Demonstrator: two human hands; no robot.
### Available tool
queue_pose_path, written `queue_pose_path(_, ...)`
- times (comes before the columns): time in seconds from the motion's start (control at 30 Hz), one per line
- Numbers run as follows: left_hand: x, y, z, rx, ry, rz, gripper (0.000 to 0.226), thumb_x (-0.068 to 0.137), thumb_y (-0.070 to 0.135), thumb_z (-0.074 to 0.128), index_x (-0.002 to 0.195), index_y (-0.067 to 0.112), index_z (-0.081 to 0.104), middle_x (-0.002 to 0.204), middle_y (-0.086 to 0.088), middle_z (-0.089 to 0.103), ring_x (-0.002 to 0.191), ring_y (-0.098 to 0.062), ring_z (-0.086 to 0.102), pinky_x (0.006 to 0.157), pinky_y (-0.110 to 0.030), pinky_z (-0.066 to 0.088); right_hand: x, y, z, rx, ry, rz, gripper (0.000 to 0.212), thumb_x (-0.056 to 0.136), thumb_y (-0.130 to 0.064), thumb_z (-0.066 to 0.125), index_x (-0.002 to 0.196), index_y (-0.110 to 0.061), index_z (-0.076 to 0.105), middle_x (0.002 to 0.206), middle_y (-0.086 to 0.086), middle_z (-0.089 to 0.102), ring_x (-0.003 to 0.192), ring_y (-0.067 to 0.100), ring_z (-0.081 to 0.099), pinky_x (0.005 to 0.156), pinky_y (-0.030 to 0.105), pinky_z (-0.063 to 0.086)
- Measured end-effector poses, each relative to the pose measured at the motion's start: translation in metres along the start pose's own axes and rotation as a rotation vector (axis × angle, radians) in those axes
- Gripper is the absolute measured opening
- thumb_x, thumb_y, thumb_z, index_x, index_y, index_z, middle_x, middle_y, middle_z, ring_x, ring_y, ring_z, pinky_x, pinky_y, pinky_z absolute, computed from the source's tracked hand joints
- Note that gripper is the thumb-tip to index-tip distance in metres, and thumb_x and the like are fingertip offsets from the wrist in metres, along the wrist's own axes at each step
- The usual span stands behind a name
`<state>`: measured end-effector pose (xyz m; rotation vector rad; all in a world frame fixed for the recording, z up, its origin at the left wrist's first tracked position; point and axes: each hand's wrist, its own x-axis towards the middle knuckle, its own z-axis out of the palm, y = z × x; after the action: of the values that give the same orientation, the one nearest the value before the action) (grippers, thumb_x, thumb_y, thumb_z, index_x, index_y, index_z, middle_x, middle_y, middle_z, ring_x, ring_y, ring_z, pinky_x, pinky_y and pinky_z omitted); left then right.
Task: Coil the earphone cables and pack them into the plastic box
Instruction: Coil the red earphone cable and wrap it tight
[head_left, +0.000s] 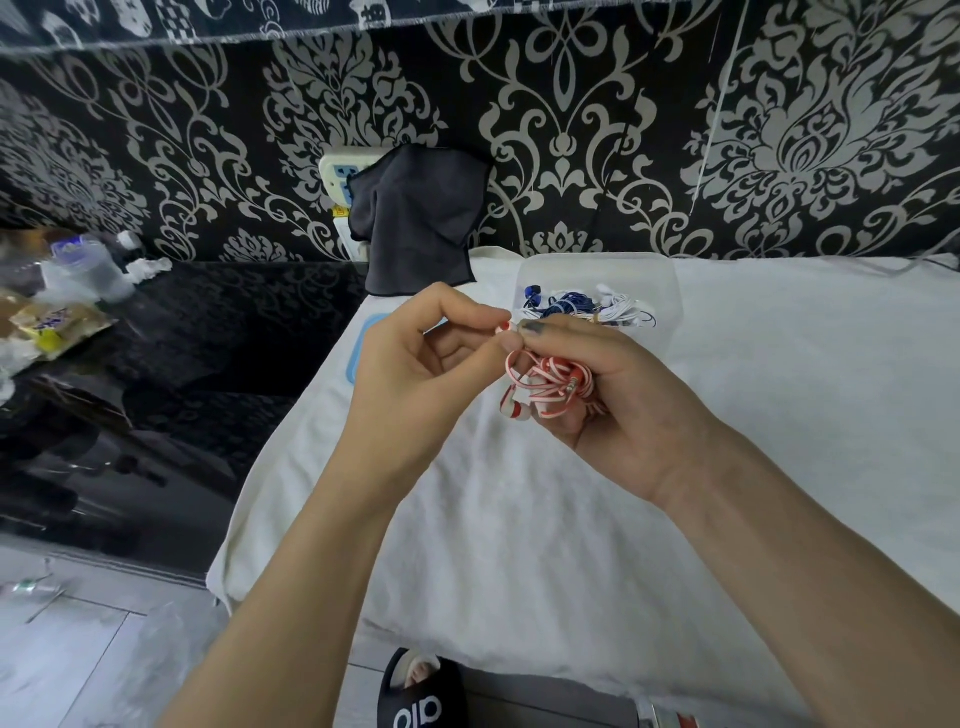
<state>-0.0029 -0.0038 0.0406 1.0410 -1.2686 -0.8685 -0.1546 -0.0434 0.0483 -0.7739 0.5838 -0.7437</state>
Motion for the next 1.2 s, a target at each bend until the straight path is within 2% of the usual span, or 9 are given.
queue_pose_path(0.13, 0.0, 0.002, -0.001, 0.0, -0.019, -0.02, 0.011, 0.085, -0.002, 0.071, 0.089, 0.001, 0.061, 0.077, 0.007, 0.074, 0.075, -0.012, 0.072, 0.073, -0.023, 0.055, 0.0, 0.001, -0.002, -0.031, 0.027, 0.01, 0.018, 0.093, -0.013, 0.061, 0.079, -0.012, 0.073, 0.068, -0.001, 0.066, 0.059, 0.01, 0.057, 0.053, 0.02, 0.047)
queue_pose_path(0.27, 0.0, 0.004, -0.001, 0.057, -0.051, -0.006, 0.014, 0.086, -0.004, 0.072, 0.089, 0.001, 0.06, 0.082, 0.006, 0.071, 0.075, -0.014, 0.07, 0.074, -0.026, 0.056, -0.002, -0.001, -0.004, -0.048, 0.051, 0.015, 0.018, 0.094, -0.013, 0.06, 0.081, -0.012, 0.072, 0.068, -0.001, 0.066, 0.055, 0.007, 0.056, 0.047, 0.017, 0.044)
queue_pose_path(0.43, -0.002, 0.007, 0.005, 0.111, -0.029, 0.043, 0.007, 0.096, -0.007, 0.06, 0.089, -0.006, 0.062, 0.082, 0.004, 0.068, 0.078, -0.012, 0.067, 0.077, -0.024, 0.053, -0.003, 0.0, -0.009, -0.095, 0.075, 0.019, 0.012, 0.091, -0.019, 0.066, 0.083, -0.015, 0.074, 0.074, 0.001, 0.064, 0.062, 0.013, 0.057, 0.064, 0.026, 0.04)
queue_pose_path(0.6, -0.001, 0.007, 0.007, 0.164, -0.015, 0.052, 0.006, 0.095, -0.006, 0.062, 0.09, -0.004, 0.063, 0.081, 0.006, 0.069, 0.075, -0.011, 0.068, 0.075, -0.024, 0.054, -0.005, 0.002, -0.008, -0.094, 0.103, 0.021, 0.018, 0.088, -0.022, 0.069, 0.072, -0.018, 0.077, 0.075, 0.002, 0.061, 0.073, 0.019, 0.051, 0.063, 0.025, 0.032)
queue_pose_path(0.77, 0.0, 0.005, 0.005, 0.185, -0.034, 0.068, 0.008, 0.091, -0.008, 0.067, 0.088, -0.005, 0.06, 0.087, -0.004, 0.066, 0.078, -0.016, 0.067, 0.077, -0.032, 0.055, -0.01, 0.001, -0.008, -0.125, 0.087, 0.011, 0.034, 0.091, -0.02, 0.064, 0.059, -0.021, 0.074, 0.066, -0.007, 0.062, 0.057, 0.004, 0.051, 0.05, 0.014, 0.031)
queue_pose_path(0.87, 0.0, 0.005, 0.004, 0.193, -0.048, 0.067, 0.01, 0.088, -0.009, 0.067, 0.086, -0.003, 0.059, 0.085, -0.005, 0.064, 0.075, -0.014, 0.066, 0.075, -0.03, 0.053, -0.01, 0.001, -0.007, -0.118, 0.106, 0.013, 0.032, 0.093, -0.018, 0.063, 0.063, -0.02, 0.073, 0.067, -0.005, 0.065, 0.058, 0.006, 0.053, 0.059, 0.019, 0.032)
queue_pose_path(0.97, 0.001, 0.003, 0.004, 0.211, -0.059, 0.078, 0.011, 0.085, -0.005, 0.069, 0.084, -0.004, 0.058, 0.085, -0.007, 0.062, 0.077, -0.017, 0.062, 0.074, -0.029, 0.051, -0.008, 0.003, -0.008, -0.102, 0.115, 0.007, 0.016, 0.093, -0.017, 0.064, 0.08, -0.013, 0.071, 0.071, 0.0, 0.065, 0.065, 0.011, 0.053, 0.068, 0.027, 0.03)
queue_pose_path(1.1, 0.0, 0.001, 0.003, 0.196, -0.1, 0.078, 0.013, 0.084, -0.002, 0.072, 0.085, -0.001, 0.058, 0.087, -0.007, 0.062, 0.079, -0.019, 0.059, 0.074, -0.032, 0.049, -0.007, 0.002, -0.012, -0.093, 0.139, 0.021, 0.012, 0.091, -0.02, 0.067, 0.096, -0.01, 0.072, 0.078, 0.003, 0.059, 0.065, 0.009, 0.054, 0.064, 0.024, 0.033)
queue_pose_path(1.2, -0.001, 0.0, 0.003, 0.233, -0.105, 0.092, 0.015, 0.085, 0.004, 0.074, 0.085, 0.003, 0.059, 0.09, -0.008, 0.063, 0.08, -0.019, 0.059, 0.076, -0.032, 0.049, -0.006, 0.001, -0.014, -0.103, 0.134, 0.046, 0.011, 0.092, -0.02, 0.067, 0.087, -0.013, 0.073, 0.072, 0.0, 0.059, 0.058, 0.007, 0.052, 0.057, 0.019, 0.035)
